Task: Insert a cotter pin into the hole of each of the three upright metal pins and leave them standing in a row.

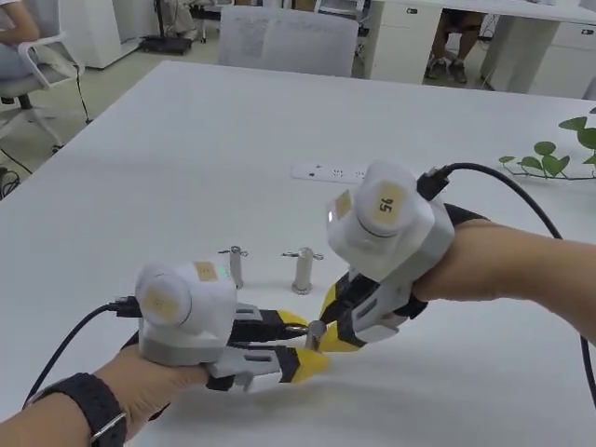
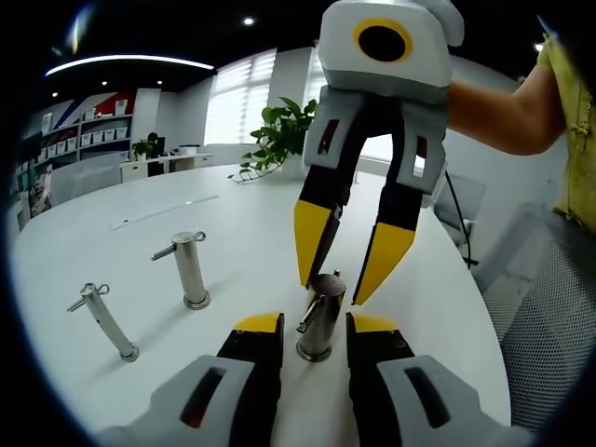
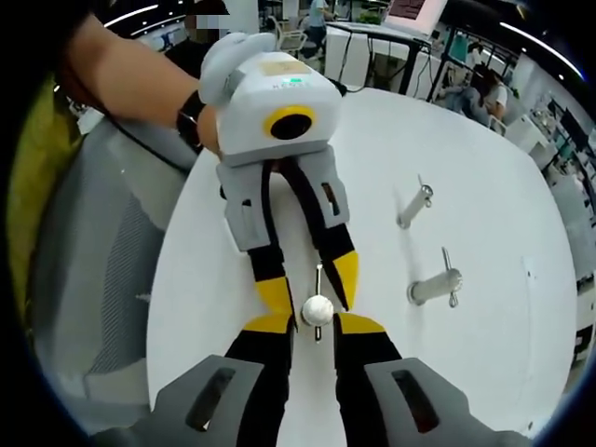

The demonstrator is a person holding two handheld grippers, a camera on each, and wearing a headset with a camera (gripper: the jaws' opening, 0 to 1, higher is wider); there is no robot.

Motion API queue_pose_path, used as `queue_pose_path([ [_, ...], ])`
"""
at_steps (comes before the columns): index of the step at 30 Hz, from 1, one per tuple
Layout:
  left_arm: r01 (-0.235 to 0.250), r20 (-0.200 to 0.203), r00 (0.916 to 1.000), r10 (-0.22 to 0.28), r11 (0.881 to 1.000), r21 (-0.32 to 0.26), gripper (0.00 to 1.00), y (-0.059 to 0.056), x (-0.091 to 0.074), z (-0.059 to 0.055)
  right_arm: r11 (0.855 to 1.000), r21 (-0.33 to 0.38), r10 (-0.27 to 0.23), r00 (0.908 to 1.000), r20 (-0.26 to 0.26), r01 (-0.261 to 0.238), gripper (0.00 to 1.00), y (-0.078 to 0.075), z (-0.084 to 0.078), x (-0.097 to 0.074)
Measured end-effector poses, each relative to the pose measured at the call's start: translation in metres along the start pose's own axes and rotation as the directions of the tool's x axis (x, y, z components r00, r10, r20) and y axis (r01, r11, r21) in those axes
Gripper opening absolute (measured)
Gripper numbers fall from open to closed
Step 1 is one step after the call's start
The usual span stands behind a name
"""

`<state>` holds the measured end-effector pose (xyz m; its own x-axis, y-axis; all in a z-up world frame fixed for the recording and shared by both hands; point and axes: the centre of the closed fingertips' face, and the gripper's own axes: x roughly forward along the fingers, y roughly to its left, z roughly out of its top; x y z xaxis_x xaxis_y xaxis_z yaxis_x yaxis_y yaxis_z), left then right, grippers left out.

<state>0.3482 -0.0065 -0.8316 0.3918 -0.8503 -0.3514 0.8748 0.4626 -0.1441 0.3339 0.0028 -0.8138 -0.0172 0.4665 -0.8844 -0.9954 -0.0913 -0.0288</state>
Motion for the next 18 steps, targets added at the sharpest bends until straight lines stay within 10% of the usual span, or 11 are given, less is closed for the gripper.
queue_pose_path([
  [18, 0.021, -0.033, 0.9992, -0.021, 1.000, -0.006, 0.51, -0.0012, -0.0093, -0.0002, 1.000, 0.009, 0.006, 0.9994, 0.034, -0.006, 0.18, -0.0041, 0.0020, 0.0104],
])
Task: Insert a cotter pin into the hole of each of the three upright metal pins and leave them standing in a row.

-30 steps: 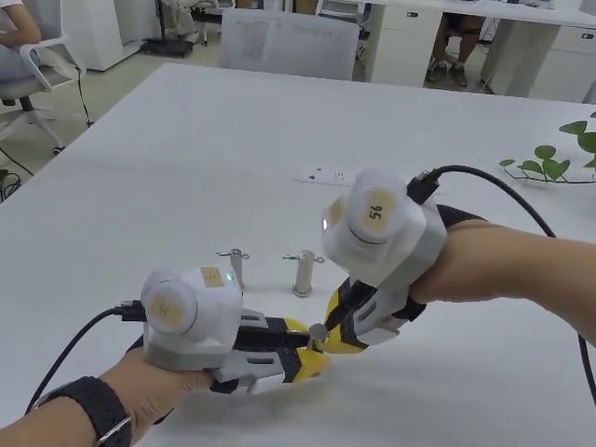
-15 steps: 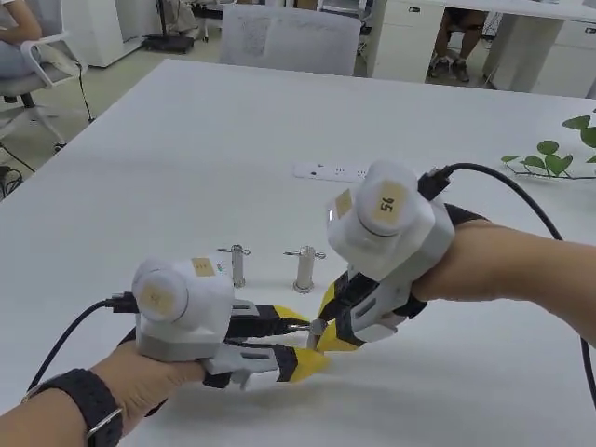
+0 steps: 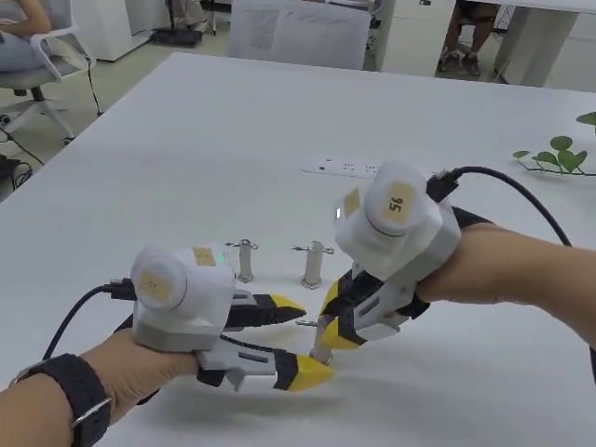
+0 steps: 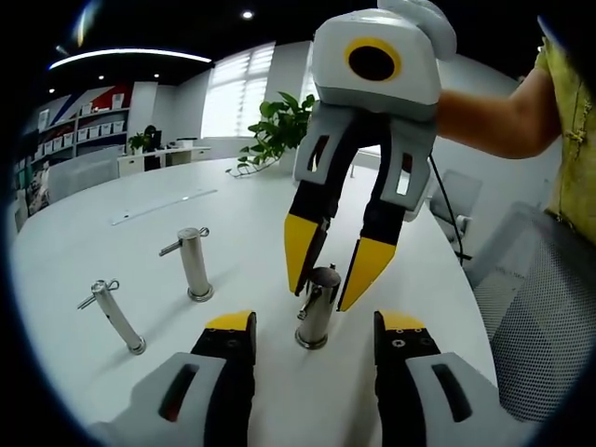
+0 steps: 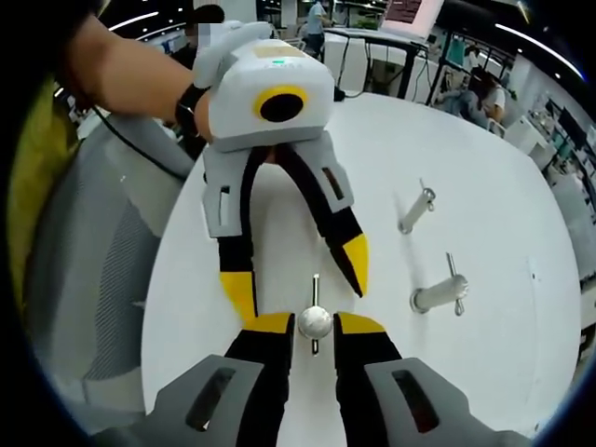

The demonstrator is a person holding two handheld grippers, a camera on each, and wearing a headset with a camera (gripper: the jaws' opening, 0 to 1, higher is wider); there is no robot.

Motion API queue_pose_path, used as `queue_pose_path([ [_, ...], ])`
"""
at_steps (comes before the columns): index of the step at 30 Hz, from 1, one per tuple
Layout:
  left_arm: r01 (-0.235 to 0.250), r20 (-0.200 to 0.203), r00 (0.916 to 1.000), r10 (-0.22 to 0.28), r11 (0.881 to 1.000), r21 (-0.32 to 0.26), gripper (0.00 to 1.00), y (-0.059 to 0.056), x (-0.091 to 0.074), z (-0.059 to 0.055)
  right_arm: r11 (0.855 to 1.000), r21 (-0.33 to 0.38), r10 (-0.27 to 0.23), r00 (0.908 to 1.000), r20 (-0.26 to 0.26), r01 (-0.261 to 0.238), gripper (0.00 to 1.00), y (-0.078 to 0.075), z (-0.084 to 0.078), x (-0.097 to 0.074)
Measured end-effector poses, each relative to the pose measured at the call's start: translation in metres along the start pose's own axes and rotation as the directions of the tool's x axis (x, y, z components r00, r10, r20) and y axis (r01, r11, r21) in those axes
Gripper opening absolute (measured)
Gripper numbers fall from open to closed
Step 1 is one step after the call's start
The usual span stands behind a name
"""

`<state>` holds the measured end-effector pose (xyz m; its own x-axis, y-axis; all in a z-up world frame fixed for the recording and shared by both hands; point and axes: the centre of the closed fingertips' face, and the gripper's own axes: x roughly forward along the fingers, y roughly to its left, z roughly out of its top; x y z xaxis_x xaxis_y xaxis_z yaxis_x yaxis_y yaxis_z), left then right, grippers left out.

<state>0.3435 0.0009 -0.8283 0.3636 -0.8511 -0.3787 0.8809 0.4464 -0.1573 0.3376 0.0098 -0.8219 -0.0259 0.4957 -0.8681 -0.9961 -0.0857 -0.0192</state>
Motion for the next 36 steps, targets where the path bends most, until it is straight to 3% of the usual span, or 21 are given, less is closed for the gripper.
queue_pose_path([
  [10, 0.007, 0.001, 1.0000, -0.006, 1.000, -0.013, 0.54, -0.002, 0.000, -0.001, 1.000, -0.024, -0.003, 1.0000, -0.007, 0.002, 0.16, 0.001, -0.003, 0.004],
  [22, 0.010, -0.013, 0.9999, -0.010, 1.000, 0.001, 0.50, -0.003, -0.008, -0.001, 1.000, 0.009, 0.006, 0.9998, 0.021, -0.006, 0.14, 0.000, -0.003, 0.004],
  [36, 0.026, 0.006, 0.9997, -0.026, 0.998, 0.049, 0.50, -0.018, -0.023, 0.014, 0.998, 0.064, 0.011, 0.9992, 0.039, -0.013, 0.12, -0.006, -0.010, -0.002],
])
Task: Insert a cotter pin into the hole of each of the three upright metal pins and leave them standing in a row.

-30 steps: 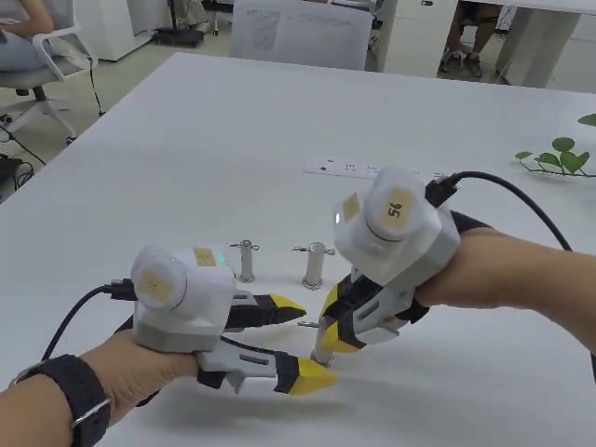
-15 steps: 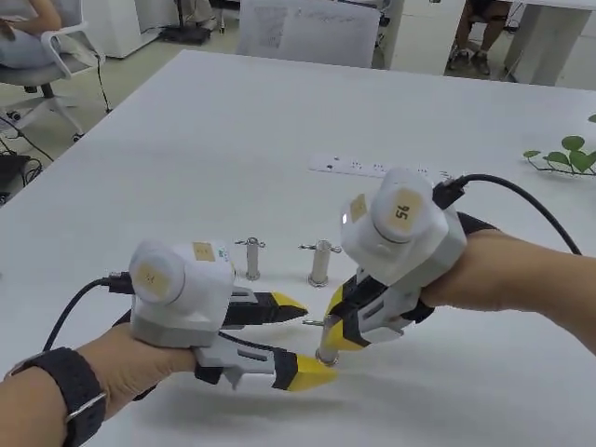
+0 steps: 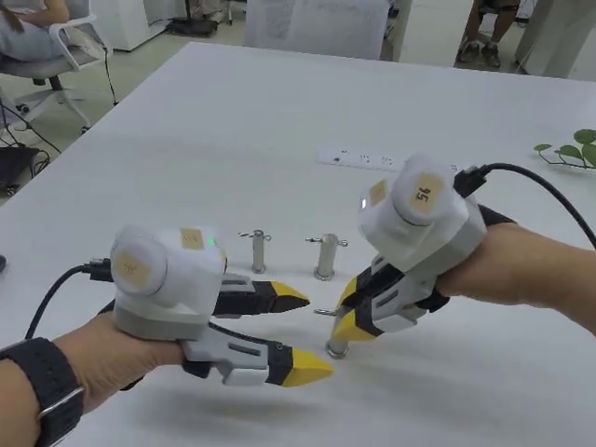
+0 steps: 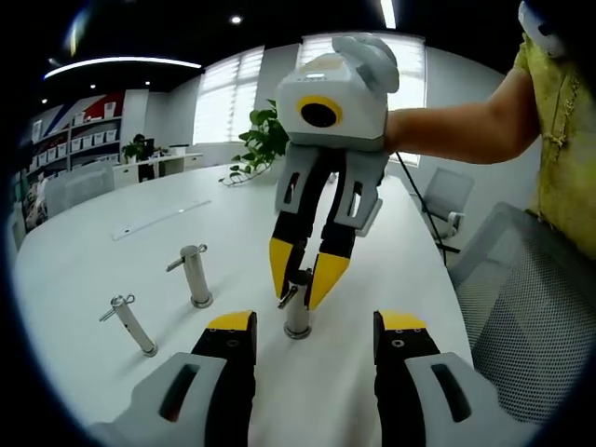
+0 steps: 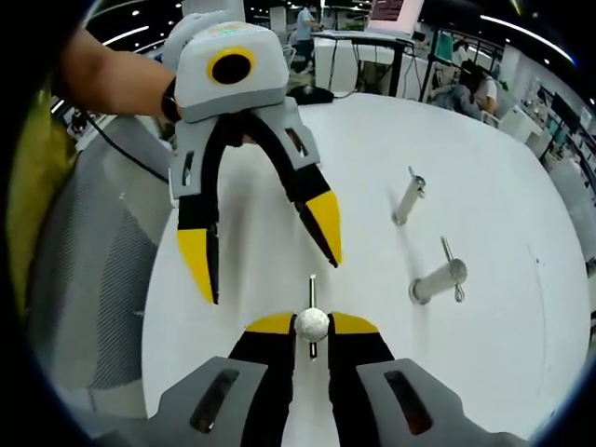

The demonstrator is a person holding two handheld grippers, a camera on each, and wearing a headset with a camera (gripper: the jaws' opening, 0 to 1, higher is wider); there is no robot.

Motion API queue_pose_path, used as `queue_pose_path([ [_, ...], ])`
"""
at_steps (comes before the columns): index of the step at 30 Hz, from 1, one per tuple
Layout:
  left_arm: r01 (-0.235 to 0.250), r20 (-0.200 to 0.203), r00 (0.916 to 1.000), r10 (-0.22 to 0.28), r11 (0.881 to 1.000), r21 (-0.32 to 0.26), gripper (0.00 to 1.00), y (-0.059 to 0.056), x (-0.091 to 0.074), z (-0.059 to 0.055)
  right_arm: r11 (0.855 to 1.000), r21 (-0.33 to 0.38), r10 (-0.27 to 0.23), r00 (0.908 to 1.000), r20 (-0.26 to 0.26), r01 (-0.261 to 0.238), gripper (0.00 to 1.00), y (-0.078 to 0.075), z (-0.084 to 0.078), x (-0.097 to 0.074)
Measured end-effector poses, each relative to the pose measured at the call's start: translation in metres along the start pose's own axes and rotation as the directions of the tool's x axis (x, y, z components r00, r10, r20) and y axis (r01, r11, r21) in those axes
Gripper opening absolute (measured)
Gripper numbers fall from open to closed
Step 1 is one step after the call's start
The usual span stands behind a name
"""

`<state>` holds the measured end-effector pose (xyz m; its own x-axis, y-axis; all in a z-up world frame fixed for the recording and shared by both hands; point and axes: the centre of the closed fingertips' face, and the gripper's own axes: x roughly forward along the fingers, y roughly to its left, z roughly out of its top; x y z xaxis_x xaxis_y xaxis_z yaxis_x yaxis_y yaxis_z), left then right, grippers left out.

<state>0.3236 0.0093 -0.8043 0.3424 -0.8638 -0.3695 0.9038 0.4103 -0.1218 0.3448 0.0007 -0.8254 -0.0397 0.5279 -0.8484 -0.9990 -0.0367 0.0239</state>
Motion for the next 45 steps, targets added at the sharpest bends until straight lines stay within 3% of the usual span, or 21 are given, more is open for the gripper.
queue_pose_path([
  [4, 0.004, 0.013, 0.9999, -0.004, 1.000, 0.006, 0.49, -0.004, -0.001, 0.006, 1.000, 0.008, -0.001, 1.0000, 0.002, 0.000, 0.12, -0.005, -0.003, -0.007],
  [9, 0.012, 0.023, 0.9997, -0.012, 1.000, 0.012, 0.48, -0.007, -0.004, 0.011, 0.999, 0.033, -0.035, 0.9992, 0.018, 0.034, 0.12, -0.022, -0.006, -0.025],
  [19, 0.004, 0.041, 0.9991, -0.004, 1.000, 0.012, 0.46, -0.010, -0.006, 0.020, 0.994, 0.052, -0.096, 0.9953, 0.015, 0.095, 0.12, -0.069, -0.020, -0.053],
  [27, 0.001, 0.050, 0.9988, -0.002, 1.000, 0.012, 0.46, -0.011, -0.004, 0.025, 0.995, 0.044, -0.094, 0.9955, -0.001, 0.094, 0.12, -0.096, -0.029, -0.053],
  [39, -0.006, 0.038, 0.9993, 0.006, 1.000, -0.003, 0.45, -0.006, -0.001, 0.022, 0.999, 0.015, -0.047, 0.9983, -0.034, 0.047, 0.12, -0.109, -0.040, -0.038],
  [45, -0.005, 0.034, 0.9994, 0.005, 1.000, -0.009, 0.45, -0.005, 0.002, 0.021, 1.000, 0.011, -0.026, 0.9988, -0.041, 0.027, 0.12, -0.107, -0.044, -0.032],
])
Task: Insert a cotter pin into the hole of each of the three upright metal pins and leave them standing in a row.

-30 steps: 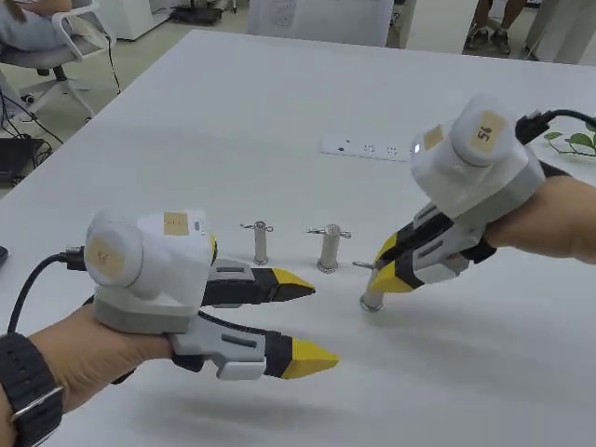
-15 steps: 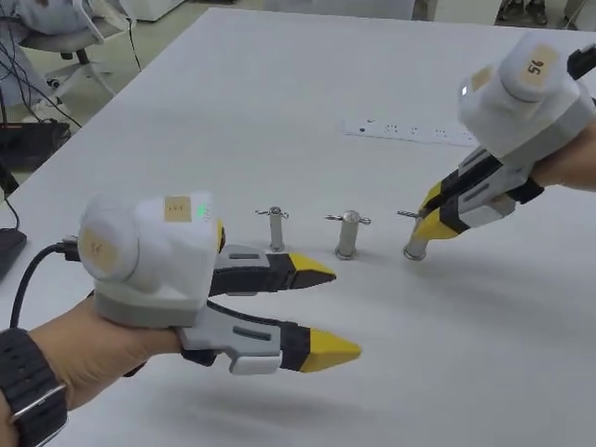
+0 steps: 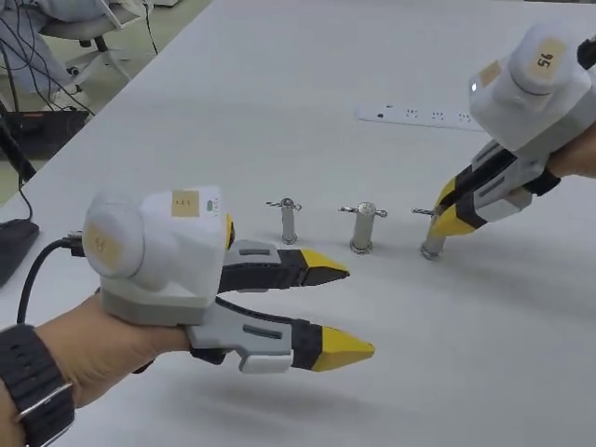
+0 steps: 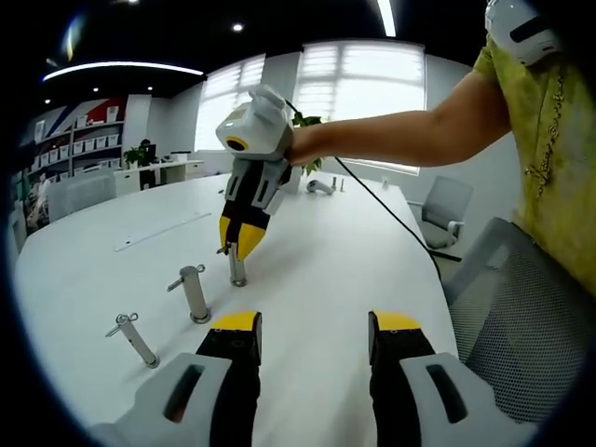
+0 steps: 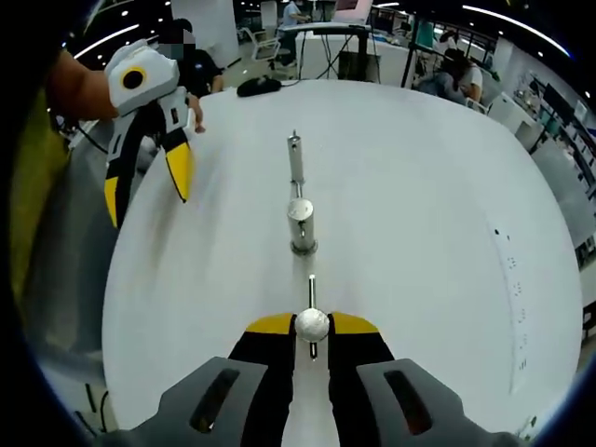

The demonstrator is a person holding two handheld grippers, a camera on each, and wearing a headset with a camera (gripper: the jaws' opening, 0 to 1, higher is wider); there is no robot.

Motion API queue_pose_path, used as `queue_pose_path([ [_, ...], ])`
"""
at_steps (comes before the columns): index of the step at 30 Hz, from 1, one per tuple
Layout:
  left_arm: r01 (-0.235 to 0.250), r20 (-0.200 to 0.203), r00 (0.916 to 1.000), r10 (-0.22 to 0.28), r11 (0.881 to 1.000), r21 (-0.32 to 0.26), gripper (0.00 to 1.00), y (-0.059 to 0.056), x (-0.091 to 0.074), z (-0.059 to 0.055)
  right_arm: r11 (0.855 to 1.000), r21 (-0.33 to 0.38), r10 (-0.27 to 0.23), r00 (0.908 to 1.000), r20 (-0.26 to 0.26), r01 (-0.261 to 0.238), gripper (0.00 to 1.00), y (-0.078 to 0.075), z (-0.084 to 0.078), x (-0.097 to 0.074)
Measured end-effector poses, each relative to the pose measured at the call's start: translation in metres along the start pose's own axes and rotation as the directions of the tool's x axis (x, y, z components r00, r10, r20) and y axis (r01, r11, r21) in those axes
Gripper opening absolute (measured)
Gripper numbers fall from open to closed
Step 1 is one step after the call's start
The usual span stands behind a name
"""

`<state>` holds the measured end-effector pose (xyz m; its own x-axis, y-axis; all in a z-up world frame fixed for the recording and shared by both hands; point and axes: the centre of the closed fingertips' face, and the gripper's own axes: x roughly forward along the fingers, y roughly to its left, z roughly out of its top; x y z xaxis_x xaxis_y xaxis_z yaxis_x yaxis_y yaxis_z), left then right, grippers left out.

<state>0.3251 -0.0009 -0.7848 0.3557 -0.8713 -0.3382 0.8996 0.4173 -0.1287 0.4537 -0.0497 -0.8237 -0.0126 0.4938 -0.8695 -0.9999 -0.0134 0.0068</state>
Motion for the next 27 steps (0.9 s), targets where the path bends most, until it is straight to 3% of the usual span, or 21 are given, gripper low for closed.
queue_pose_path([
  [27, 0.001, -0.006, 1.0000, -0.001, 1.000, -0.008, 0.43, 0.0018, 0.0013, -0.0017, 0.998, -0.055, 0.016, 0.9996, 0.023, -0.015, 0.17, -0.0024, -0.0044, -0.0021],
])
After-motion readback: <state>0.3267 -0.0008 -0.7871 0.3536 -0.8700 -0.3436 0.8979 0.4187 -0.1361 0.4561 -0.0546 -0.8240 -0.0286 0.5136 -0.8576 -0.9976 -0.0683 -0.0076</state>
